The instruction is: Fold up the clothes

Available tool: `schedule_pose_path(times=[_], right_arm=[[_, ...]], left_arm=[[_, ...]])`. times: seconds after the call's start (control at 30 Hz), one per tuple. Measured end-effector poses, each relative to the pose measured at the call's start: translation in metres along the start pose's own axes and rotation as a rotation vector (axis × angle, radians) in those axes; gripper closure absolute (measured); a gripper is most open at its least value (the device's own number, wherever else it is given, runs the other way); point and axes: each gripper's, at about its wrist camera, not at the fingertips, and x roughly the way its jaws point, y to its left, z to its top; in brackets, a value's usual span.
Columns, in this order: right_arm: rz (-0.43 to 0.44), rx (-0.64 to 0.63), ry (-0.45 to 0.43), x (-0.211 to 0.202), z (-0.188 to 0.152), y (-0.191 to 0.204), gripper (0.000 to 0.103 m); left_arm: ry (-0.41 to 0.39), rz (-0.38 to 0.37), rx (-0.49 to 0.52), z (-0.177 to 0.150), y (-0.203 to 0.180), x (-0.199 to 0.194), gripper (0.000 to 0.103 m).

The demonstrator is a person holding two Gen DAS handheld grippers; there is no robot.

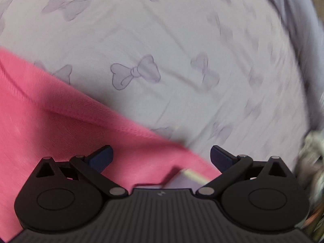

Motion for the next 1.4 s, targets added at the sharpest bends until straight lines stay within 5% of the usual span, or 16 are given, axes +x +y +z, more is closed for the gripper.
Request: schedule_pose_path(times=[0.1,0.23,0.4,0.5,0.53,0.6,0.7,0.73,0.83,0.87,0.9,1.03,1.1,1.17,1.27,1.4], right_arm=[[-0.046,-0.303,-0.098,-0.014,-0.054,0.042,0.000],[-0.048,-0.624,-0.164,-0.021,-0.141,0.088,0.000],[-0.016,-0.776,-0.160,0.026,-0.223,0.109,0.000],[-0.056,-0.831,-0.142,0.056,-0.231,0.129,0.000],[-0.087,-0.837,-0.144,0.066,-0.229,0.133,0.000],[-0.110,-0.819,-0.173,0.076,-0.208,0.122,0.000],[-0.094,-0.776,-0.209,0.072,-0.176,0.105,0.000],[-0.154,-0.770,-0.233,0.071,-0.167,0.105,0.001],[-0.394,-0.767,-0.310,0.066,-0.151,0.106,0.000],[-0.476,-0.768,-0.335,0.063,-0.148,0.107,0.001],[-0.435,-0.796,-0.347,0.055,-0.157,0.108,0.002],[-0.265,-1.043,-0.394,0.032,-0.229,0.124,0.000],[-0.244,-1.214,-0.408,0.031,-0.277,0.126,0.000],[-0.335,-1.327,-0.406,0.043,-0.312,0.115,0.000],[-0.368,-1.313,-0.463,0.038,-0.327,0.077,0.000],[-0.335,-1.130,-0.394,0.008,-0.316,0.022,0.000]], left_arm=[[-0.228,0.004,0.071,-0.018,-0.008,-0.026,0.005],[-0.461,-0.004,0.639,-0.102,-0.051,-0.060,0.004],[-0.466,-0.042,1.294,-0.240,-0.074,-0.039,0.001],[-0.448,0.162,1.462,-0.262,-0.094,0.009,0.002],[-0.450,0.218,1.437,-0.257,-0.095,0.022,0.002],[-0.430,0.214,1.278,-0.218,-0.087,0.032,0.000],[-0.443,0.176,0.887,-0.158,-0.053,0.023,0.000],[-0.458,0.129,0.806,-0.144,-0.045,0.015,0.000],[-0.546,0.291,0.736,-0.130,-0.046,-0.002,0.004],[-0.567,0.308,0.731,-0.134,-0.045,-0.012,0.005],[-0.587,0.321,0.726,-0.138,-0.043,-0.022,0.005],[-0.624,0.102,0.930,-0.195,-0.050,-0.055,0.001],[-0.643,0.117,1.068,-0.232,-0.053,-0.050,0.000],[-0.635,0.171,1.194,-0.261,-0.052,-0.033,0.000],[-0.585,0.357,1.303,-0.290,-0.027,0.004,0.000],[-0.604,0.285,1.194,-0.290,0.027,-0.002,0.000]])
